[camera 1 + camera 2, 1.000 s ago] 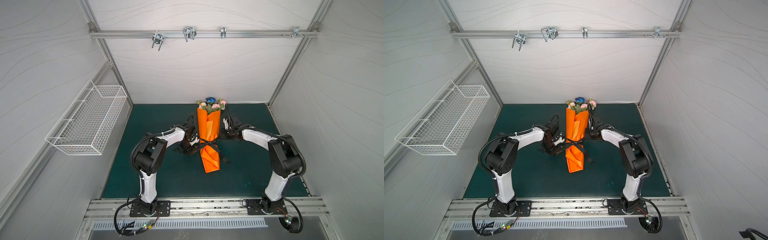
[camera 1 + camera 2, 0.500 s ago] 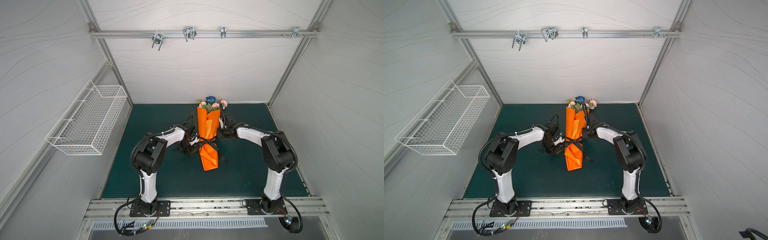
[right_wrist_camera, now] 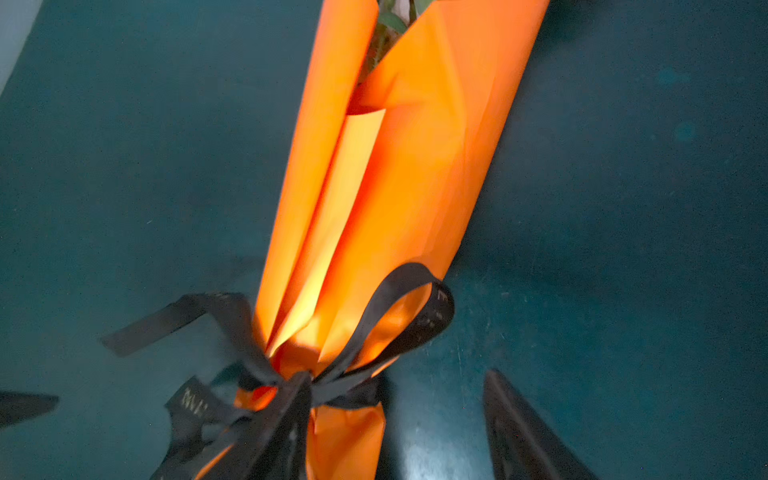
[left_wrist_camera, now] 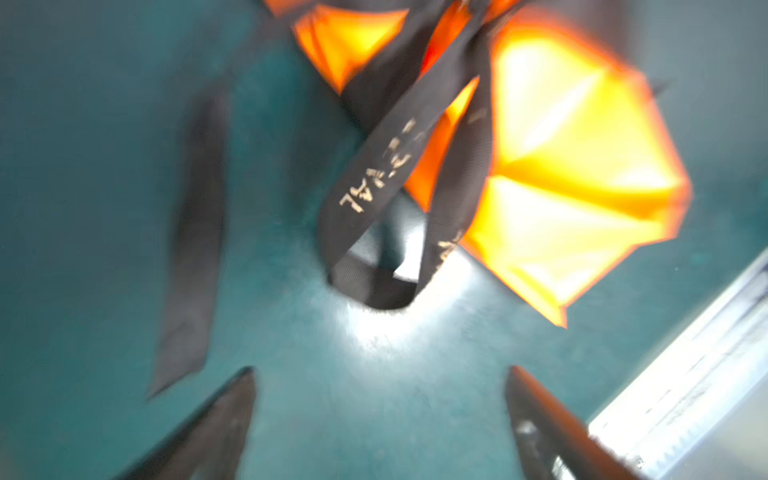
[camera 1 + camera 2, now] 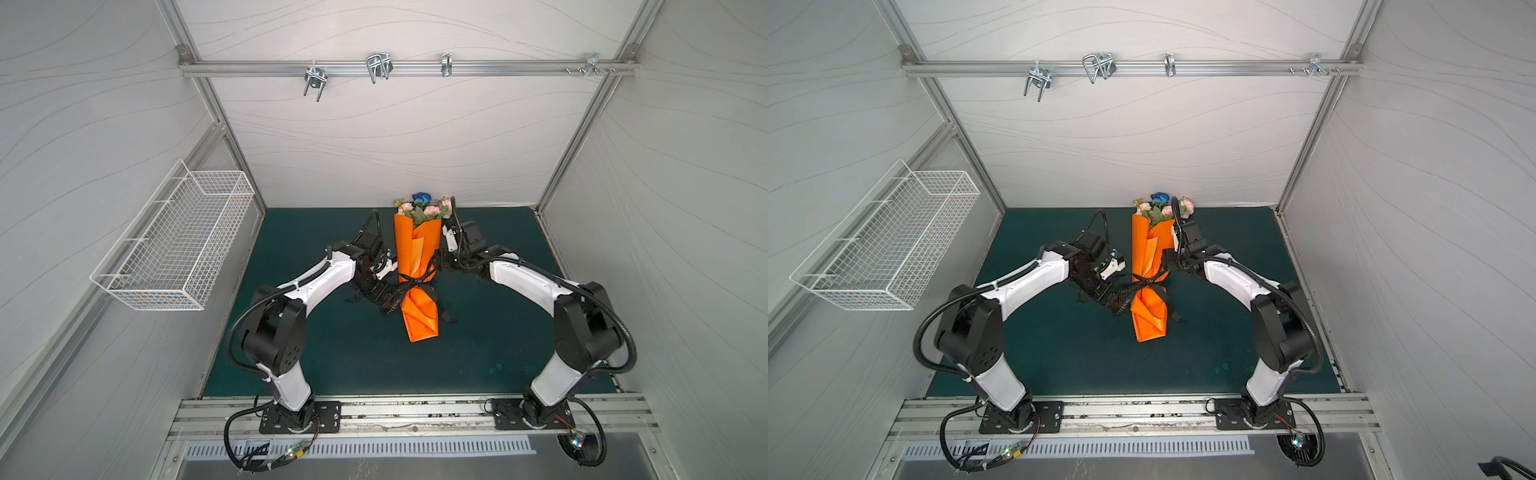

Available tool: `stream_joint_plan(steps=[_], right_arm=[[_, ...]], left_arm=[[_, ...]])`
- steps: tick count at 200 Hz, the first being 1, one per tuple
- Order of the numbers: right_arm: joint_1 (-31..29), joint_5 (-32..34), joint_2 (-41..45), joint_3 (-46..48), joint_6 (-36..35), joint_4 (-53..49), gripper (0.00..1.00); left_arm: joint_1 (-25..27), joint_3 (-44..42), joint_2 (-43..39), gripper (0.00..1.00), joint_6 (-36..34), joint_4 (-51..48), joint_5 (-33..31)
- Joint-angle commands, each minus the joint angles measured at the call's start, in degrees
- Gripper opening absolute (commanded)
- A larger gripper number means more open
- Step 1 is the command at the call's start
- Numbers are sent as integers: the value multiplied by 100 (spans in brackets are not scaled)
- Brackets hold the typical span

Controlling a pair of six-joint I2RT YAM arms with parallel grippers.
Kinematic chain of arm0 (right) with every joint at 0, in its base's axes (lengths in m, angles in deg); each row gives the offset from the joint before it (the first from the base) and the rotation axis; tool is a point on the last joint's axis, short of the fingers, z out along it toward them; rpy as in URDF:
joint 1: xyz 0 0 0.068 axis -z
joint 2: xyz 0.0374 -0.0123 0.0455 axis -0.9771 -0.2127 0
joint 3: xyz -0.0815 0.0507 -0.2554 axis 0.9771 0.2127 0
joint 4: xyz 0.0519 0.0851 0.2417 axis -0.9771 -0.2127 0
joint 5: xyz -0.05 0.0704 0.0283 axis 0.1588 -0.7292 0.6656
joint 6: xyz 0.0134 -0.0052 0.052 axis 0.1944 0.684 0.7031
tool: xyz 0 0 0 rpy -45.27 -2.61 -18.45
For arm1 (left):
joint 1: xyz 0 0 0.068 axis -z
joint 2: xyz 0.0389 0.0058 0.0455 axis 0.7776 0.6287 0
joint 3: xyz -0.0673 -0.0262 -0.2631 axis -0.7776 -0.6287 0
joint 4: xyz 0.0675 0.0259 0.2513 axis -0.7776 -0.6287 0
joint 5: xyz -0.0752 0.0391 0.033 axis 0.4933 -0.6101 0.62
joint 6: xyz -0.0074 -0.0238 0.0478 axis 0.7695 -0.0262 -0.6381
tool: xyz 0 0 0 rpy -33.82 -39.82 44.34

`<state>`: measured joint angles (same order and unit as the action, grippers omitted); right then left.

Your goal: Tie the bouquet of fake flowers

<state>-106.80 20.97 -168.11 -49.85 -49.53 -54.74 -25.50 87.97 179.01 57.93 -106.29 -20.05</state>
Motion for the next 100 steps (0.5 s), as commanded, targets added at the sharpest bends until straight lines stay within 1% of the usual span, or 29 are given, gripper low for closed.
stream_joint_plan(steps=[1,22,27,30,32,43,62,72,88,100], right_arm=[[37,21,804,361,159,-409,79],[261,137,1621,705,285,-710,89],[319,189,1825,780,288,-803,93],[350,229,1960,829,289,-835,98],[368,256,2053,857,289,-850,99],[467,478,2563,1090,271,-979,99],[673,1019,3411,1472,372,-1179,99],[772,1390,3791,1670,446,-1263,99],[874,1876,4253,2054,373,-1200,99],[983,2077,4483,2315,295,-1074,99]], left_arm=[[-23,37,-731,99,113,-162,-44],[-24,46,-1359,99,399,-111,-456],[-21,32,-1508,99,517,-82,-646],[-25,23,-1585,99,588,-71,-765],[-23,20,-1655,99,627,-63,-851],[-26,-48,-1967,99,824,-40,-1287],[-25,-308,-2425,99,1439,230,-2429],[-28,-558,-2635,99,1662,460,-2781],[-28,-942,-2924,99,1953,810,-3154],[-27,-1224,-3081,99,2144,1152,-3738]])
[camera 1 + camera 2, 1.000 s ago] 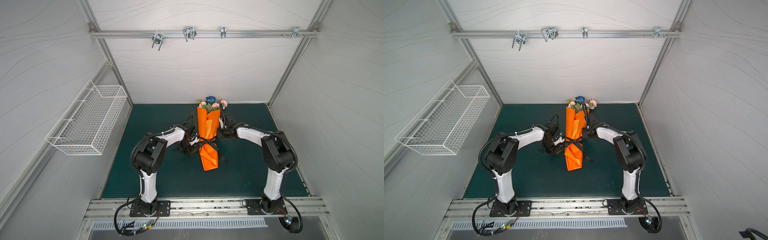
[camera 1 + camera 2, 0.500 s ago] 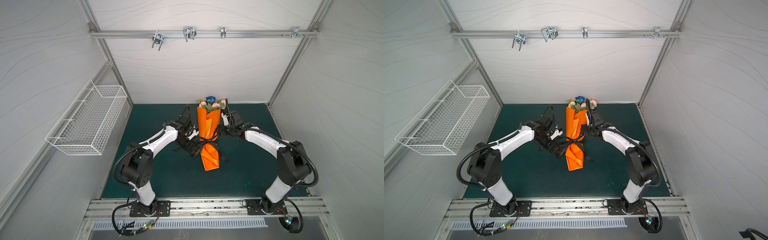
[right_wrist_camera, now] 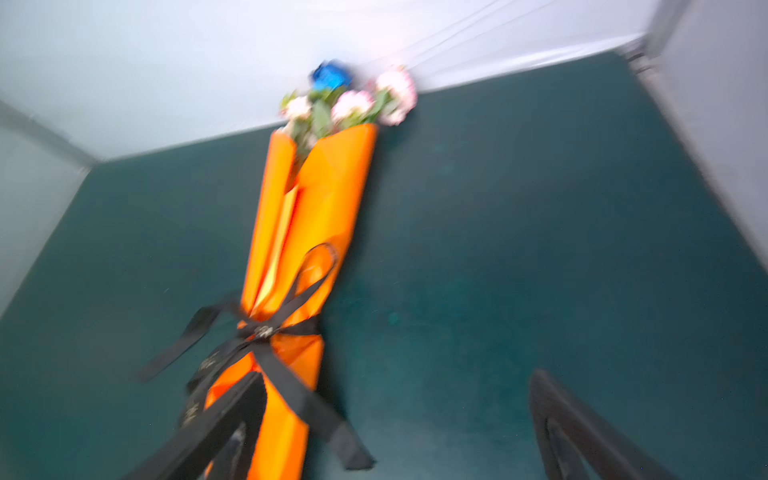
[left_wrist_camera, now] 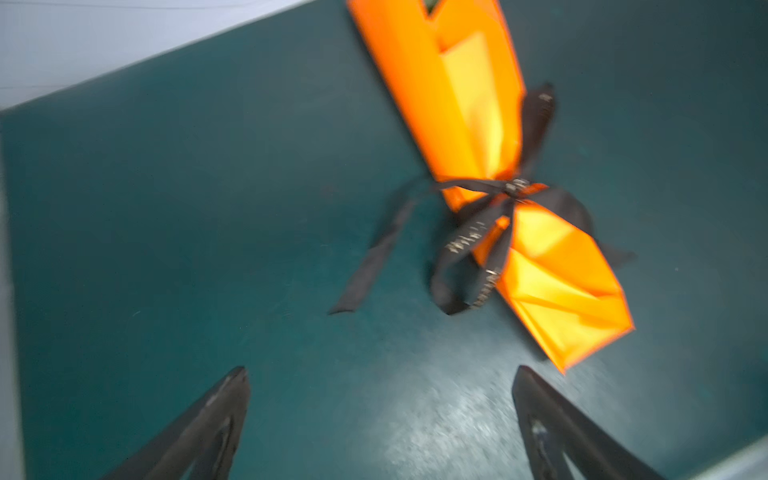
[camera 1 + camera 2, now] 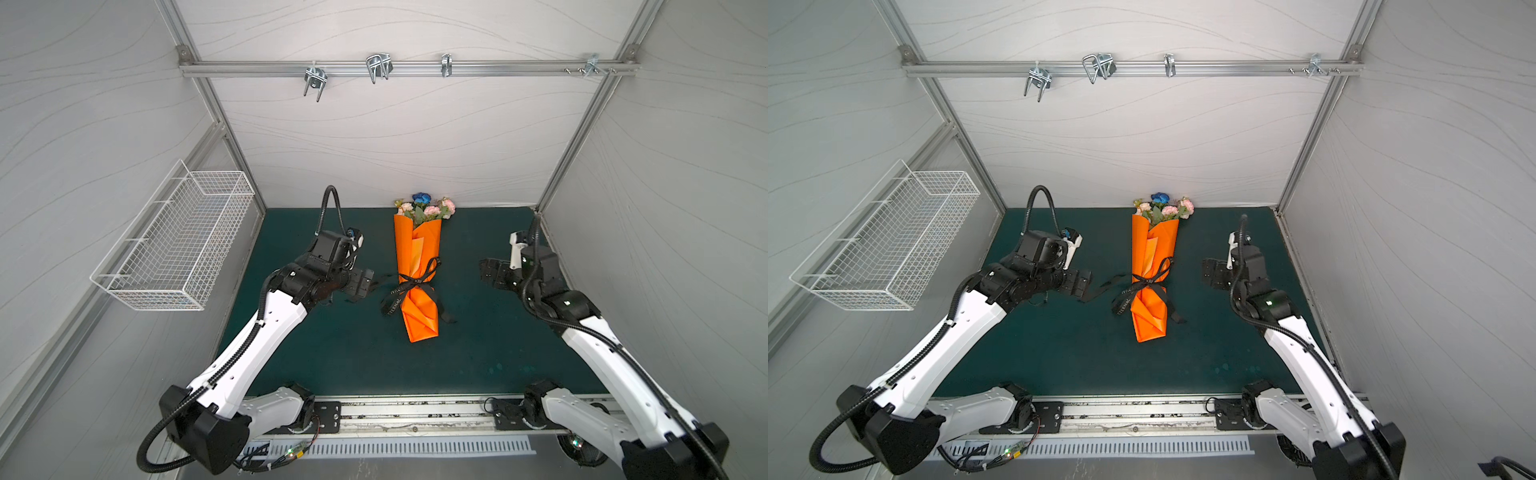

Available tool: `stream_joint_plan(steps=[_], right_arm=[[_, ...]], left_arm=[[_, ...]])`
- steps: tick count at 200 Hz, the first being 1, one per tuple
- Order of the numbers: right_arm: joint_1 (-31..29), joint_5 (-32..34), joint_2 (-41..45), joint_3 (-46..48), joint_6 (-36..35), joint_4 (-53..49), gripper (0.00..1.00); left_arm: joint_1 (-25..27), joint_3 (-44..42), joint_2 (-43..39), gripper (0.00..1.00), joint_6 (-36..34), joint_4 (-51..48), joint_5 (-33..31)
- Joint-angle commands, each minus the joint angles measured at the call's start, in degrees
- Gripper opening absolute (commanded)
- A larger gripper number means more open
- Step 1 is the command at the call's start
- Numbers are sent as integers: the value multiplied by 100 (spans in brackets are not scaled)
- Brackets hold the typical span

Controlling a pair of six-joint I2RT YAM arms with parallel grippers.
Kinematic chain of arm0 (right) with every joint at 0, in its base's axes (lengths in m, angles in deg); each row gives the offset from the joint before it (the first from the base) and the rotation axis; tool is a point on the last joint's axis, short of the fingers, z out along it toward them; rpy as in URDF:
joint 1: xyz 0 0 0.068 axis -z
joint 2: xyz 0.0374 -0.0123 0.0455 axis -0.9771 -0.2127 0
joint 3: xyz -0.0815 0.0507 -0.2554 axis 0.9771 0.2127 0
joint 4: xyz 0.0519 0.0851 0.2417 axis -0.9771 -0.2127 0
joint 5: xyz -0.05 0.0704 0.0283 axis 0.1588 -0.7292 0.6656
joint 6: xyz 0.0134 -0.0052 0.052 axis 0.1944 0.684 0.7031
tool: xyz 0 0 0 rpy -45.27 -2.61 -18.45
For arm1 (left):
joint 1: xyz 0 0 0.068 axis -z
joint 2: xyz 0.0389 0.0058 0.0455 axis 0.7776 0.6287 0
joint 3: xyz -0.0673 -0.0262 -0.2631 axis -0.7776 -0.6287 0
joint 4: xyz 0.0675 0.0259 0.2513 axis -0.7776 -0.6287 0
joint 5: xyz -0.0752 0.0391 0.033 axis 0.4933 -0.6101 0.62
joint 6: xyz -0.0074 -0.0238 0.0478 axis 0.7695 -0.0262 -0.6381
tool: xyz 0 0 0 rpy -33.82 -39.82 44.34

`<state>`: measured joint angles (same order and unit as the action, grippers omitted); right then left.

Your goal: Tie the bouquet of fake flowers

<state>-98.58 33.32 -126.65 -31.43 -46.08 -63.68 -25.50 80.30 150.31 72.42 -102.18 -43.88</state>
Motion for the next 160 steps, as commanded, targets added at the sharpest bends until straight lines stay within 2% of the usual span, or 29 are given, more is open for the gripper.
stream_joint_plan(steps=[1,27,52,66,96,121,160], right_arm=[[170,851,353,491,-53,-173,99],[320,1196,579,918,-228,170,99],[344,1645,700,1327,-458,690,99],[354,1765,754,1599,-668,1108,99],[446,1725,783,2076,-895,1893,99],[557,1595,659,2330,-1028,2456,99],[794,1502,277,2511,-1212,3004,99]], left_arm=[[-29,-482,-222,99,706,781,-1419],[-69,-1403,-476,99,1004,1942,-2769],[-391,-2269,-389,99,1047,3061,-3452],[-815,-2570,-270,99,1097,3379,-3375],[-1676,-3198,-262,99,976,4251,-2530],[-1789,-3717,-364,99,354,5259,-2076],[-1927,-4090,-323,99,-181,5915,-1488]])
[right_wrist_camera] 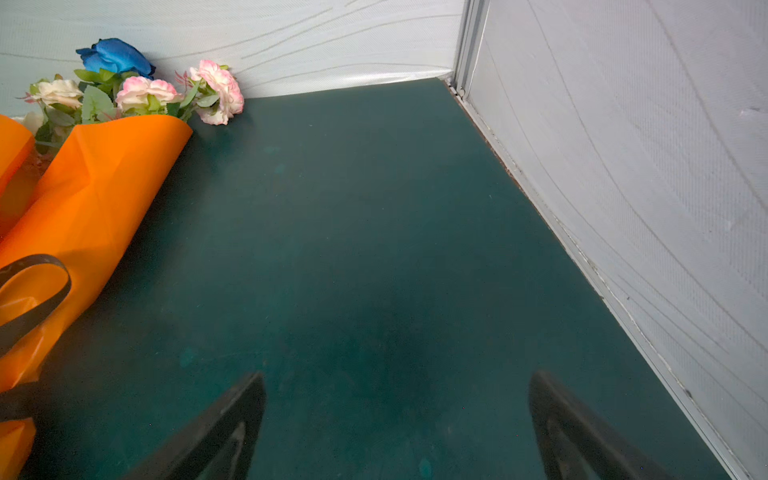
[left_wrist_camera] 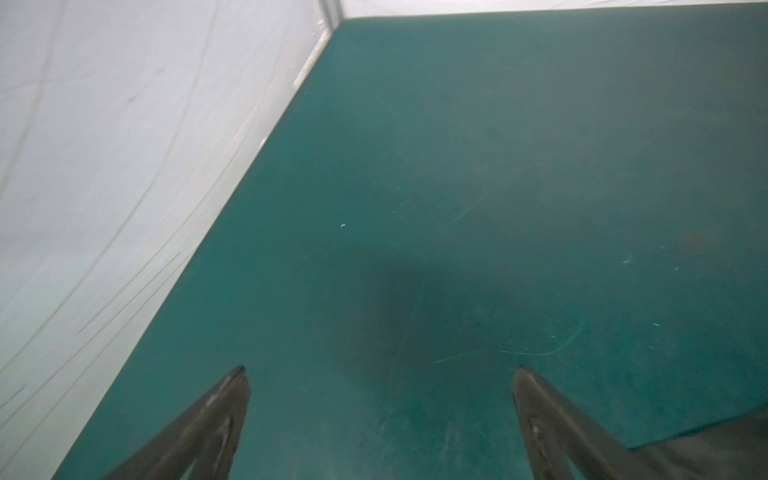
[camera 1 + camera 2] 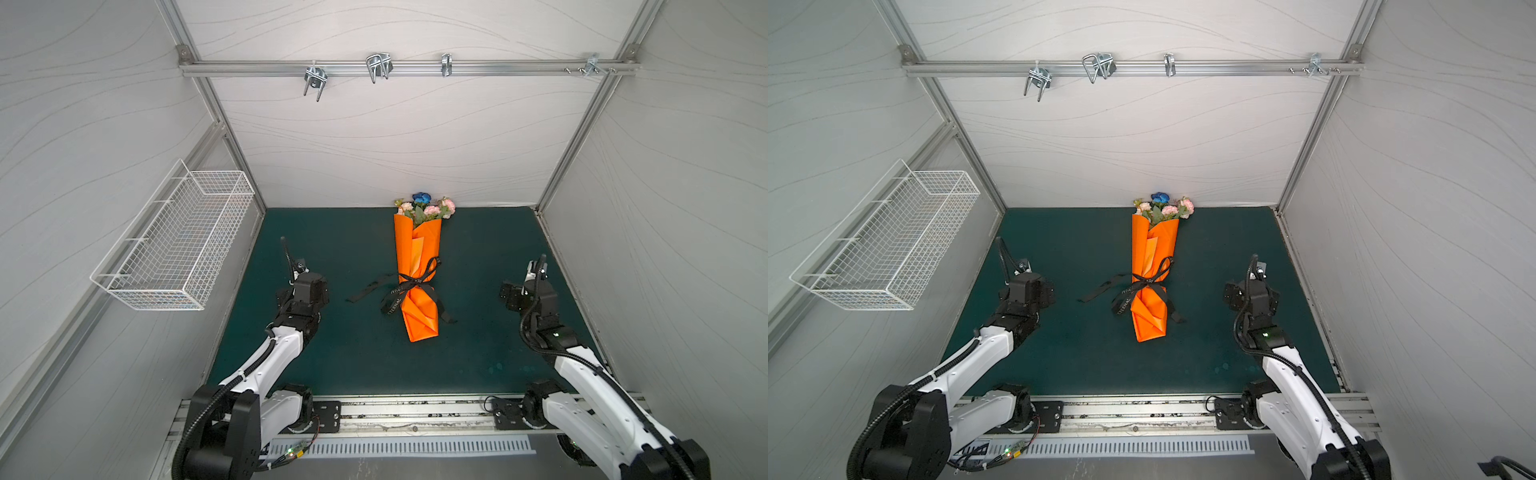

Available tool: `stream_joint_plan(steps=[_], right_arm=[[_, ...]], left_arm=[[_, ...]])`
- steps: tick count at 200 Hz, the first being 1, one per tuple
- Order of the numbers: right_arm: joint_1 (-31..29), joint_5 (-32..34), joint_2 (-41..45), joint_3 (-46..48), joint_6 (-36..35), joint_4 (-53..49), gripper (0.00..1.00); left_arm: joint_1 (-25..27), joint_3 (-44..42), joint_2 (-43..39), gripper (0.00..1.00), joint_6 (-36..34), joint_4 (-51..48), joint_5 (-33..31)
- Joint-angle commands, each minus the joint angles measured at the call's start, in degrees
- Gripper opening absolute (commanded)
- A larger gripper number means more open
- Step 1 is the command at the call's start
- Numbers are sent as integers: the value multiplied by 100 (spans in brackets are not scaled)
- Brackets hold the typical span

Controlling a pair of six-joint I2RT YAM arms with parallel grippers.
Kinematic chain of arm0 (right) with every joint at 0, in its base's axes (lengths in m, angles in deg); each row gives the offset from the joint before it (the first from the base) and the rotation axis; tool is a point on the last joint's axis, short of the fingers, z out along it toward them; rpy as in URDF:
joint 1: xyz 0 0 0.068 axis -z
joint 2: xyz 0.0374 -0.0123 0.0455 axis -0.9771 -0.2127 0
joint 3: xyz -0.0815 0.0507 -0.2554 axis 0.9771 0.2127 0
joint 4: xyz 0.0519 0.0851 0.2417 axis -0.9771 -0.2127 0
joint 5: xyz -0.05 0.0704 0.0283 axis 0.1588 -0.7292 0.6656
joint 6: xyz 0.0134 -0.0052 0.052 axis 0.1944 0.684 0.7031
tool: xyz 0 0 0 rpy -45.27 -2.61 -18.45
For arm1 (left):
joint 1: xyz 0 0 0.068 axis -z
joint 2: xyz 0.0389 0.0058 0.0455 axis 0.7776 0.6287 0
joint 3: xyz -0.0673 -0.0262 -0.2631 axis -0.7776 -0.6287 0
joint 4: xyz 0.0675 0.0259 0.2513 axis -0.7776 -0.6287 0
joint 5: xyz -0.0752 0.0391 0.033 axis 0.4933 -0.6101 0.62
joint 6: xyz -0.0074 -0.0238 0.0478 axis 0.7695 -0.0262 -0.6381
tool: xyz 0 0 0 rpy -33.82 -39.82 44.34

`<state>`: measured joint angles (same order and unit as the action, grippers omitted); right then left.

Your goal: Tie the bouquet of fake flowers

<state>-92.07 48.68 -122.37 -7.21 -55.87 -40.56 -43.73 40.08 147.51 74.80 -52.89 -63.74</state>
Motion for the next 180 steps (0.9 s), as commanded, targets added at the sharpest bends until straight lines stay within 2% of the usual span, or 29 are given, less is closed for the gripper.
stream_joint_plan(steps=[1,45,84,129,150,166,180], right_arm=[[147,-39,-162,94,-235,697,99],[360,-210,-274,330,-304,1212,99],[524,-347,-436,524,-343,1713,99],[693,-526,-763,711,-415,2403,99],[740,-590,-965,893,-383,2845,99],[776,-622,-1155,999,-396,3202,99],[800,-699,-1367,1069,-476,3542,99]], left_arm=[[-110,-74,-42,99,-427,988,506],[-322,-569,231,99,-604,1932,1102],[-597,-991,754,99,-470,3636,1909],[-626,-813,1969,99,-694,4881,2601],[-634,-818,2686,99,-759,5696,2652],[-779,-506,2473,99,-678,4650,2997],[-934,-199,2696,99,-570,4454,3187]])
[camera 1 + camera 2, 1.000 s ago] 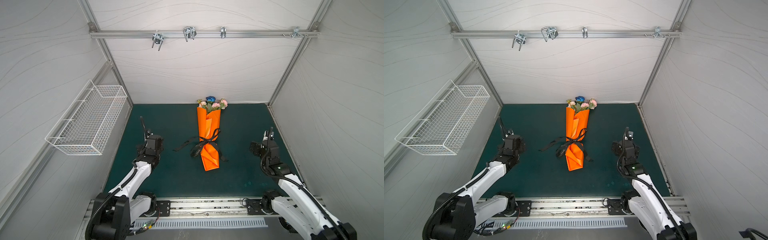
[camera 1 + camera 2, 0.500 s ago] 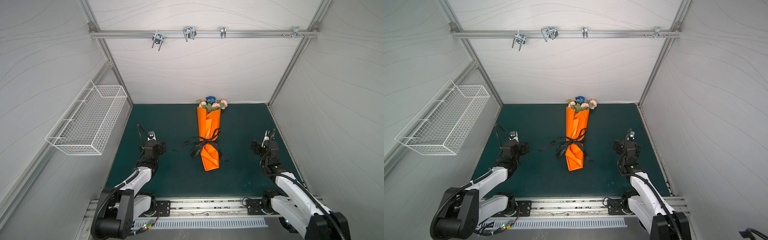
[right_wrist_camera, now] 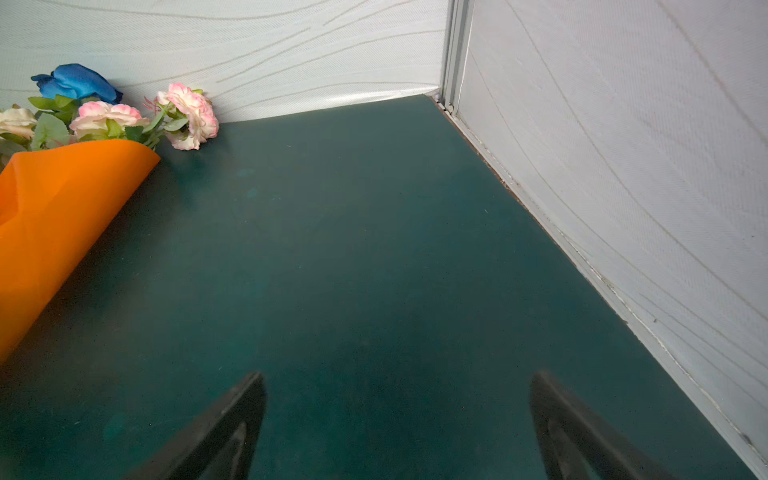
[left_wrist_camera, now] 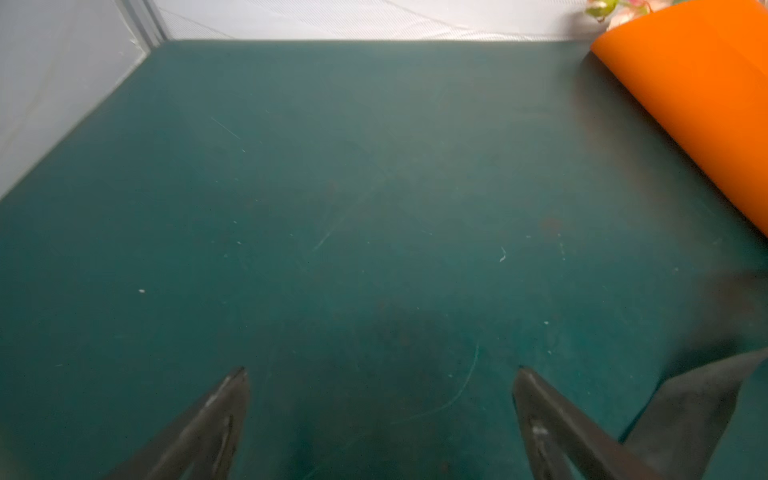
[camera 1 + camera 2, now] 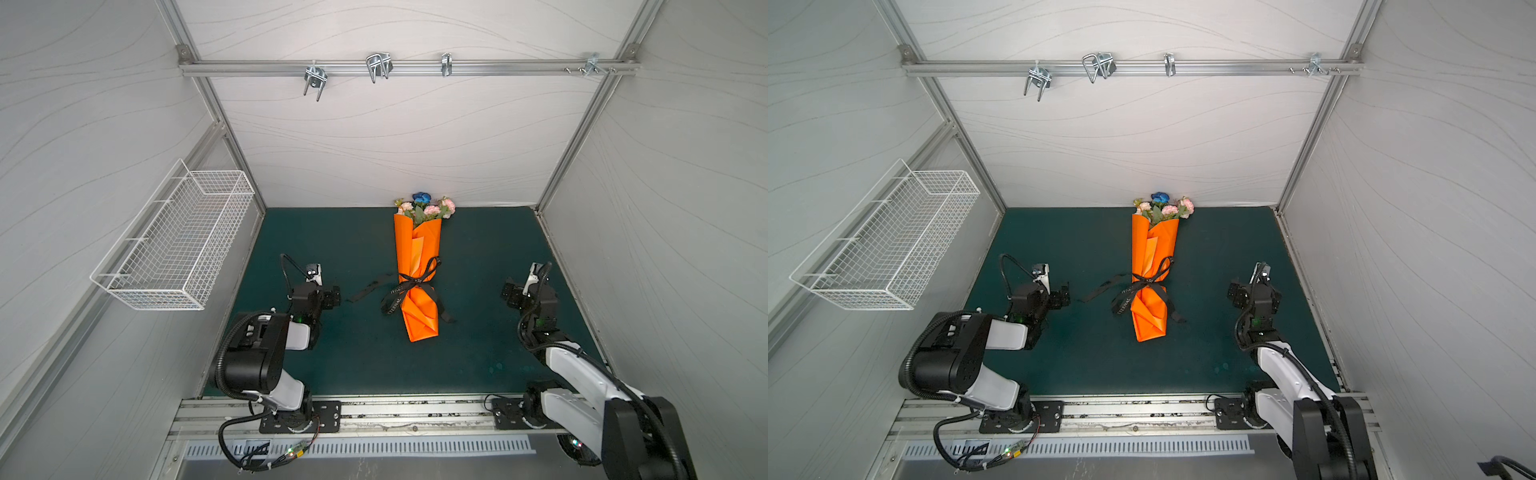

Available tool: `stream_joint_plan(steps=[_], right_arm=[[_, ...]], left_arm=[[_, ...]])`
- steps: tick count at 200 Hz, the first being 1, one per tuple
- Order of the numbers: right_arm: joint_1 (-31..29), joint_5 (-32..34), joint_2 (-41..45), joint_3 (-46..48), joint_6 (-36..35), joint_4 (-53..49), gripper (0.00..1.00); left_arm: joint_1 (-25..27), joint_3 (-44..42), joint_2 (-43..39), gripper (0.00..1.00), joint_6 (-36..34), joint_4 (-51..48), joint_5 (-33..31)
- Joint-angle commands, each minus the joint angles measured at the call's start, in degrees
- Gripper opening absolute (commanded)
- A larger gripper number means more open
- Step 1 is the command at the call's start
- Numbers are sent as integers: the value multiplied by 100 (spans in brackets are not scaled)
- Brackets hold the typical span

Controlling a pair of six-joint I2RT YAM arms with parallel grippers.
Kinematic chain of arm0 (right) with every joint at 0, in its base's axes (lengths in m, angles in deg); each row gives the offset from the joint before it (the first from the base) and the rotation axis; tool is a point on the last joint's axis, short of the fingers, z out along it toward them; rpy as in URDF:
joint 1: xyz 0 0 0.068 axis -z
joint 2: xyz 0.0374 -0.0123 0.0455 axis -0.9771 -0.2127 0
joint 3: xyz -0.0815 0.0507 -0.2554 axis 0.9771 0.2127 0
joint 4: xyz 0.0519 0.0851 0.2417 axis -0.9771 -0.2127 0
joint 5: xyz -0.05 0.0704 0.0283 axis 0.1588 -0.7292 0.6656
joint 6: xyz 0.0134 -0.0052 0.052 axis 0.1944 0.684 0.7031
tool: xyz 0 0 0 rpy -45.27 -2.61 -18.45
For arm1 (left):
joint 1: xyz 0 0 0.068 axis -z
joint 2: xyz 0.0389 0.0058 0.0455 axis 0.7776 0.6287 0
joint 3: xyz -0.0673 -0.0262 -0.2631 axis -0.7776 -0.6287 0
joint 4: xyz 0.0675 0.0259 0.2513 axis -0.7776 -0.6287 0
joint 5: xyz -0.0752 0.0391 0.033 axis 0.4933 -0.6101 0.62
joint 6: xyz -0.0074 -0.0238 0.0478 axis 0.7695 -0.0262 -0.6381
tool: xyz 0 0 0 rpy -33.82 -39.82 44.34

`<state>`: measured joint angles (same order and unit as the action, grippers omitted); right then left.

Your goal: Tie the bouquet of fake flowers

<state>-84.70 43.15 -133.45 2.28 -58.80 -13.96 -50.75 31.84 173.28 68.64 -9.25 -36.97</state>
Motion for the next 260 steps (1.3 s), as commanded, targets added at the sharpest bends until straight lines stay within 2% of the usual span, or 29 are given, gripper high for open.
stream_joint_plan(steps=[1,15,50,90,153,164,175,184,260], right_arm=[[64,-152,-277,124,-187,904,99],[89,-249,-515,182,-247,1256,99],[128,-662,-1029,168,-331,1821,99],[128,-1456,-1645,57,-559,2517,99],[163,-1759,-3216,-140,-631,3802,99],[171,-1698,-3091,-328,-567,3220,99],[188,-1249,-3108,-770,-275,2354,99],[60,-1147,-3177,-975,-468,2107,99],[63,-1162,-3152,-937,-454,2139,99]], left_arm=[[-254,637,117,99,65,71,544],[-474,647,50,99,302,-69,677],[-478,644,89,99,307,8,630],[-478,639,81,99,304,18,622],[-469,636,81,99,308,29,611],[-469,637,78,99,305,35,611],[-469,630,81,99,304,34,612],[-469,633,81,99,309,31,607],[-469,631,81,99,305,29,605]])
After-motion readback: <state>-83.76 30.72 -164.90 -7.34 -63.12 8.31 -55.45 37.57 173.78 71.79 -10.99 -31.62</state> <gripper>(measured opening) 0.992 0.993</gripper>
